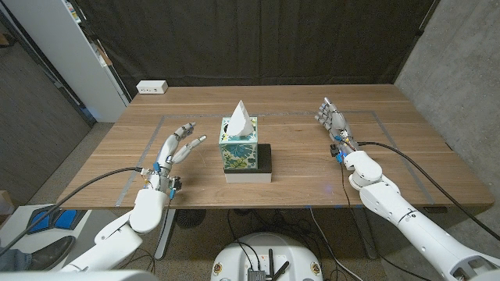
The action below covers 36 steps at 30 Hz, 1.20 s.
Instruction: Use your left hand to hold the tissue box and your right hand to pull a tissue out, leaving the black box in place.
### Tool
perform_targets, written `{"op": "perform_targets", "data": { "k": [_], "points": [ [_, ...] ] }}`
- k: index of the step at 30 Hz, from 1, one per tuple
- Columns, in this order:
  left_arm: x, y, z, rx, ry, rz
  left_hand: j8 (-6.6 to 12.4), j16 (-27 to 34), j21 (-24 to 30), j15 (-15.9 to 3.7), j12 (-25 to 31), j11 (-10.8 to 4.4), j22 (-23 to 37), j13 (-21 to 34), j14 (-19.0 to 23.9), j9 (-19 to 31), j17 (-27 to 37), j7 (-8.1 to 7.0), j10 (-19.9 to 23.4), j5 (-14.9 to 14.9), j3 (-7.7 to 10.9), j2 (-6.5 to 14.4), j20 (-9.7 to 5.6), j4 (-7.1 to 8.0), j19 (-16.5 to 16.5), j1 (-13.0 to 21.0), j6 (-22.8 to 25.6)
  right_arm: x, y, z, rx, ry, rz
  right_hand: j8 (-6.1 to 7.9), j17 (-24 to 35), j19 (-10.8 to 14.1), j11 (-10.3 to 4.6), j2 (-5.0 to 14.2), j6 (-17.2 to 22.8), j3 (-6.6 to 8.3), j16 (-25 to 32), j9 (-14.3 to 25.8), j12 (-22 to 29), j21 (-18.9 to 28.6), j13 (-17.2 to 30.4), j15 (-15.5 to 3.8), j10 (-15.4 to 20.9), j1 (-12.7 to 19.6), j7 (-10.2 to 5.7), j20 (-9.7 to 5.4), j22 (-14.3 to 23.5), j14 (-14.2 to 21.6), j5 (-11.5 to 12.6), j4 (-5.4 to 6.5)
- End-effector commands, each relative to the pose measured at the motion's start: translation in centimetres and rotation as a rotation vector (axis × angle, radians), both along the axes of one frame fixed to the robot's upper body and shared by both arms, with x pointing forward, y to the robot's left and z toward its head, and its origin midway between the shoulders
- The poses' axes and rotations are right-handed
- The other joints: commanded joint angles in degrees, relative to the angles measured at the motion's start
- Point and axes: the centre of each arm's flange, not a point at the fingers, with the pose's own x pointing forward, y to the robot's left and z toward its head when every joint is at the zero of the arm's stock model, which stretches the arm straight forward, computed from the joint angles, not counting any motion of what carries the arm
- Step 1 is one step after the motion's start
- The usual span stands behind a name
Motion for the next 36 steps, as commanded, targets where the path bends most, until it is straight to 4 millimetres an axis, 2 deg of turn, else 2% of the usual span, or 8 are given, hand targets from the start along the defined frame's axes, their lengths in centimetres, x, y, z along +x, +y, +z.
{"op": "perform_targets", "data": {
  "k": [1,12,17,25,27,29,32,36],
  "points": [
    [-1.6,0.7,-1.0,0.006,-0.020,-0.036,-0.26,-0.07,0.04,-0.11,0.14,-0.11,0.23,0.14,0.59,0.21,0.24,-0.07,0.39,0.31,-0.15,-0.03,-0.09,0.00,0.58,0.55,0.57,-0.4,1.2,-0.5,0.003,0.002,-0.003,0.13,-0.05,0.33,0.00,0.52,0.31,0.17,0.58,0.11,0.35,0.00,0.05,-0.04,0.28,-0.19,0.98,0.36,0.13,0.35,0.17,-0.19],
    [-2.4,0.5,-1.0,0.053,-0.017,-0.120,-0.18,0.04,0.20,-0.32,0.27,-0.21,0.24,0.18,1.14,0.21,0.24,-0.15,1.00,0.31,-0.39,-0.03,-0.07,-0.01,1.17,0.65,1.27,-0.9,1.7,-0.7,0.019,-0.006,-0.019,0.13,-0.13,0.35,-0.07,0.54,0.32,0.15,0.61,0.11,0.34,-0.02,0.05,-0.02,0.28,-0.18,0.86,0.38,0.13,0.39,0.17,-0.20],
    [-2.2,0.0,-0.9,0.101,-0.005,-0.161,-0.25,0.07,0.28,-0.48,0.34,-0.30,0.24,0.20,1.40,0.21,0.24,-0.16,1.35,0.29,-0.54,-0.07,-0.06,0.00,1.47,0.67,1.38,-1.2,1.6,-0.1,0.003,-0.014,-0.031,0.12,-0.16,0.41,-0.03,0.55,0.33,0.15,0.61,0.11,0.35,0.00,0.05,-0.17,0.32,-0.18,0.91,0.38,0.13,0.37,0.16,-0.21],
    [-2.3,0.0,-0.9,0.131,-0.027,-0.225,-0.53,0.16,0.61,-0.73,0.36,-0.44,0.24,0.26,1.98,0.22,0.24,-0.12,1.69,0.27,-0.86,-0.25,0.06,-0.04,2.53,0.75,1.18,-1.2,2.2,-0.4,0.004,0.002,-0.023,0.12,-0.21,0.39,-0.02,0.56,0.33,0.14,0.64,0.11,0.36,-0.02,0.05,-0.08,0.37,-0.18,0.91,0.39,0.13,0.44,0.16,-0.22],
    [-2.4,0.1,-1.1,0.126,-0.008,-0.251,-1.25,-0.11,0.53,-0.61,0.05,-0.15,0.21,0.31,1.59,0.22,0.23,-0.12,1.14,0.17,-1.21,-0.80,-0.03,-0.13,2.57,0.69,-0.36,-1.3,2.4,-0.5,0.002,0.003,-0.023,0.11,-0.22,0.41,-0.07,0.57,0.32,0.14,0.64,0.11,0.36,-0.02,0.05,-0.07,0.38,-0.18,0.90,0.39,0.13,0.43,0.16,-0.22],
    [-2.4,0.1,-1.1,0.124,-0.011,-0.251,-2.28,-0.92,0.11,-0.20,-0.93,0.13,0.16,0.53,0.03,0.28,0.29,0.01,-0.94,-0.18,-2.36,-2.73,0.20,-0.26,2.13,0.33,-3.22,-1.3,2.6,-0.4,-0.002,0.001,-0.027,0.12,-0.24,0.40,-0.02,0.58,0.34,0.14,0.64,0.11,0.38,-0.03,0.05,-0.07,0.44,-0.18,0.88,0.39,0.13,0.41,0.16,-0.22],
    [-2.3,0.1,-1.0,0.149,-0.007,-0.276,-2.64,-1.35,-0.27,-0.05,-1.47,0.13,0.14,0.71,-1.03,0.32,0.35,0.16,-2.21,-0.40,-3.09,-4.12,0.36,-0.45,1.57,0.32,-5.12,-1.5,2.9,-0.3,-0.009,-0.001,-0.029,0.11,-0.26,0.40,-0.04,0.59,0.33,0.14,0.65,0.11,0.37,-0.03,0.05,-0.09,0.43,-0.17,0.91,0.42,0.13,0.44,0.16,-0.22],
    [-1.9,0.0,-0.7,0.152,-0.016,-0.319,-3.10,-2.53,-1.86,1.13,-3.30,1.64,-0.04,1.07,-5.65,0.35,0.39,0.49,-7.40,-1.05,-5.29,-5.90,0.54,-0.22,-1.37,-0.47,-10.53,-1.8,3.2,-0.5,-0.010,-0.001,-0.028,0.12,-0.28,0.39,-0.06,0.59,0.36,0.14,0.67,0.11,0.36,-0.05,0.05,-0.03,0.41,-0.17,0.89,0.43,0.13,0.47,0.15,-0.22]
  ]
}}
